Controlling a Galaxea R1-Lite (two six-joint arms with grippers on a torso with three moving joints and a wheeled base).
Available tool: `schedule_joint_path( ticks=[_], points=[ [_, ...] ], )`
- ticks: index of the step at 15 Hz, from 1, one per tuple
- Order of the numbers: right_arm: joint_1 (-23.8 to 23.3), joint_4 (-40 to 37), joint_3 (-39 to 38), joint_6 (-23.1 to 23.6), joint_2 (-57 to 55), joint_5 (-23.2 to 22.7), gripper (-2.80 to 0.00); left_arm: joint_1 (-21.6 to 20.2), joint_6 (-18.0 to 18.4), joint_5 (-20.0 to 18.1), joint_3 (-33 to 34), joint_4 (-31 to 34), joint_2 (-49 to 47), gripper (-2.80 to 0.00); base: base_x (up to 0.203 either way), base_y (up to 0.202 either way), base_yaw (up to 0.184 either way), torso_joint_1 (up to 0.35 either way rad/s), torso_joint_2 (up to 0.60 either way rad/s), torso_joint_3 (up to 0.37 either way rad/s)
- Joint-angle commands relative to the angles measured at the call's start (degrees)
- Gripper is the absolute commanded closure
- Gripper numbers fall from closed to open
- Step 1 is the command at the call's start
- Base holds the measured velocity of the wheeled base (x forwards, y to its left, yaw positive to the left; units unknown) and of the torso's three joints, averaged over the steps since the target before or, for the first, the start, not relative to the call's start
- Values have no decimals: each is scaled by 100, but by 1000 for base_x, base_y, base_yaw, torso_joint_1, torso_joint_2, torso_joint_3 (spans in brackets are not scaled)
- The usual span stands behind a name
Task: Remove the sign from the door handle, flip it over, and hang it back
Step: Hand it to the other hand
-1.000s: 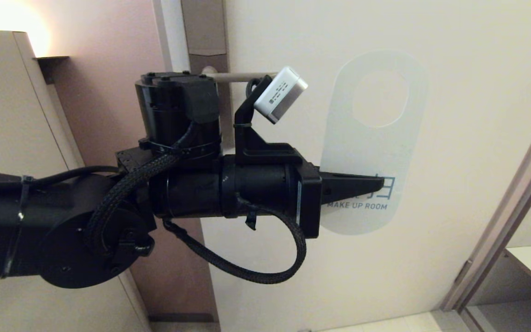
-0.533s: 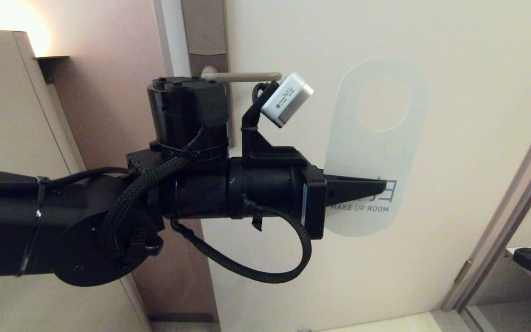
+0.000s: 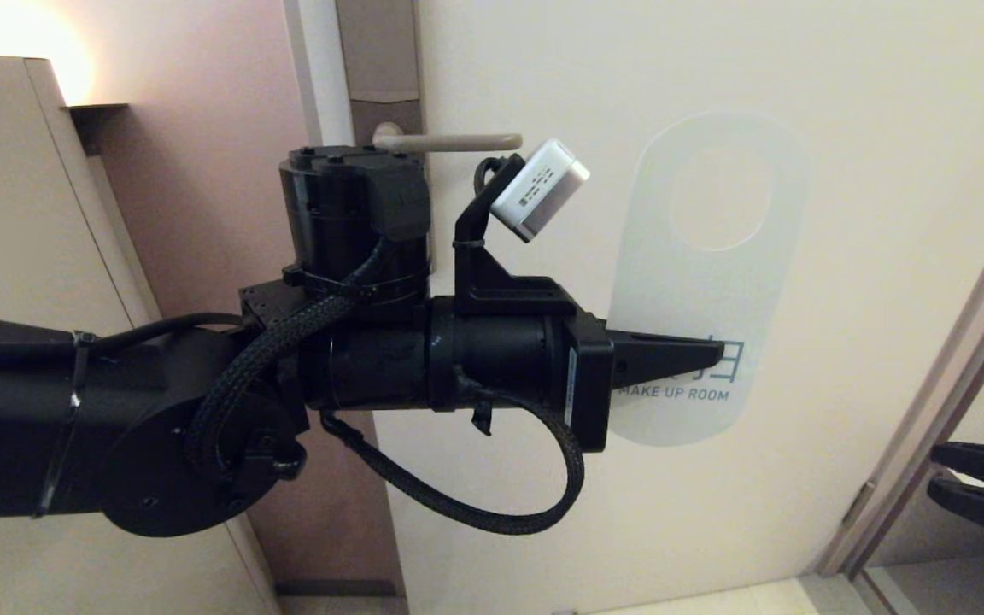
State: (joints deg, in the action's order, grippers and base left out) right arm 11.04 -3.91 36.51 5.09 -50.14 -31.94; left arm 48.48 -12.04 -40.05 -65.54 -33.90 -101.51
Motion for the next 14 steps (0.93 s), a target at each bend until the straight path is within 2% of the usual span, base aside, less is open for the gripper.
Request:
schedule_joint_path(
  ticks=[1, 6, 14],
  points=[
    [3, -4, -4, 91, -22, -11, -280, 3, -9, -21, 15, -20, 28, 0, 0, 0, 0, 0, 0, 0],
    [3, -4, -56, 599, -136, -5, -280, 3, -9, -21, 85, -20, 70, 0, 0, 0, 0, 0, 0, 0],
    [3, 117, 125, 599, -526, -21, -280, 56, -15, -23, 85, -88, 48, 0, 0, 0, 0, 0, 0, 0]
  ],
)
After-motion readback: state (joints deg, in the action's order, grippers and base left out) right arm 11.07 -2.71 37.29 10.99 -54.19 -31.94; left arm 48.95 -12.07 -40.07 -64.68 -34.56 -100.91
